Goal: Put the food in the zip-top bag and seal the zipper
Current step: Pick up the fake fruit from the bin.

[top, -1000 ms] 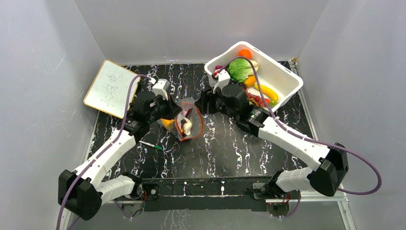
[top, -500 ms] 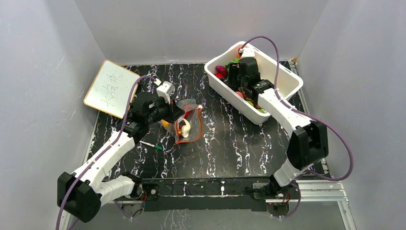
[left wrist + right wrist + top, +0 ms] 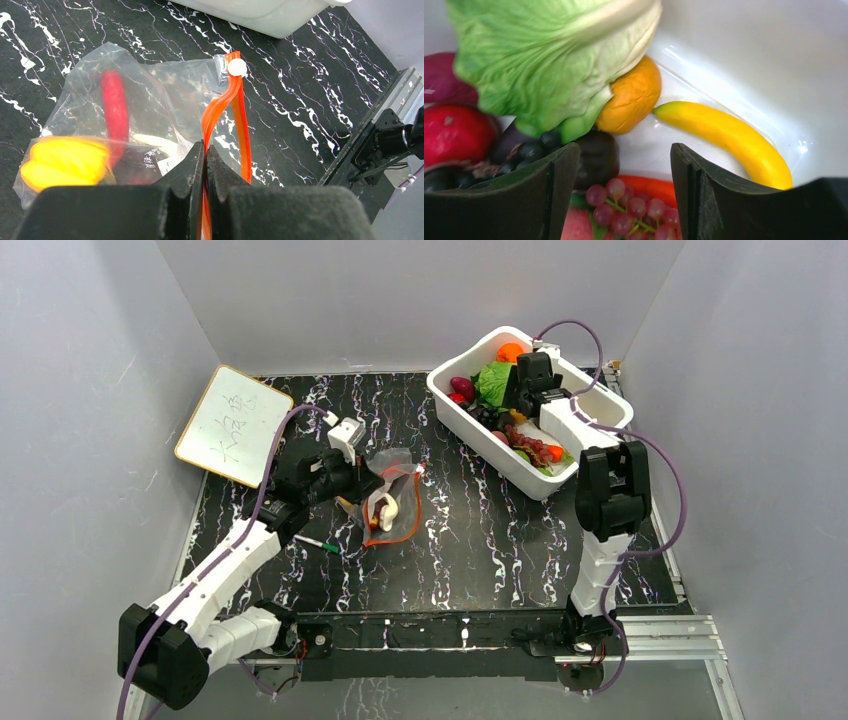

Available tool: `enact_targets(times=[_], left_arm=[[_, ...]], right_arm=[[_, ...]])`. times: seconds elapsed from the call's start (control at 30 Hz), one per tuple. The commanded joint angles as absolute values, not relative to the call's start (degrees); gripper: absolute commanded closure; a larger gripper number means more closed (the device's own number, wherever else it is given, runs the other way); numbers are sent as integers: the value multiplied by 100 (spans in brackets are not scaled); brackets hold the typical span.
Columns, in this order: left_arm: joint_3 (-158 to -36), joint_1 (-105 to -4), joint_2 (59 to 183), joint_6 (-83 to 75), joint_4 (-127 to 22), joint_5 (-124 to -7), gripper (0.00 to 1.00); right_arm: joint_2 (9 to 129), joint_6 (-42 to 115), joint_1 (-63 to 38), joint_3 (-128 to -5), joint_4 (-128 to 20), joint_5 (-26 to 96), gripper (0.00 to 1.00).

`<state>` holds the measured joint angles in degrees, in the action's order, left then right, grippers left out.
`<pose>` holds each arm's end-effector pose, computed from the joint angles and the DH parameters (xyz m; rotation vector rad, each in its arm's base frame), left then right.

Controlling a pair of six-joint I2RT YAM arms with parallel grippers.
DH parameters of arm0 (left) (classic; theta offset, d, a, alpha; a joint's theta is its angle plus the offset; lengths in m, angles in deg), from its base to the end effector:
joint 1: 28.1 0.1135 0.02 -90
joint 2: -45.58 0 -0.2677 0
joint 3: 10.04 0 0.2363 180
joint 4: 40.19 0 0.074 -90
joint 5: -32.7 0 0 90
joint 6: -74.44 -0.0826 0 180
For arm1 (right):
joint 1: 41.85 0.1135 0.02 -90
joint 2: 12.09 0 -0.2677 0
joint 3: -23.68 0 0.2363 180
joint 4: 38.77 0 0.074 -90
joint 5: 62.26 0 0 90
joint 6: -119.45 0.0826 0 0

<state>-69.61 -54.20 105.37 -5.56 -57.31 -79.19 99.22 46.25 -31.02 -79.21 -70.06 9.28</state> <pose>0.2248 -0.1444 0.2990 0.5359 1.8514 -0.7856 0.4648 0.0623 0.2310 0.2844 2.2055 -0.1014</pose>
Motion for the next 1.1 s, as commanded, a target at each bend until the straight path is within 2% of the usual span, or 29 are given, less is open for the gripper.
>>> enact_targets(times=[0.0,0.3,0.43,0.73,1.07], left_arm=[[-6911,-5451,10344,-674,-5648,-7997,100],[-6908,-5455,10304,-729,-5722,-7909,100],[-6911,-5455,10391,-719,-5692,-7950,100],[-6922,-5455,10588,-678,-5675,-7961,100],[-6949,-5455,10731,-692,-5683,-7906,100]], right_arm=[[10231,4886,-3322,-8745,-7338,396,33],[10582,4813,-3523,-8967,-7840,446,16],[10683,3906,-3599,-9031,-7962,906,10],[10428,1846,-4001,-8758,-7792,2389,19],[11482,761,-4306,-10190,-9267,3062,19]])
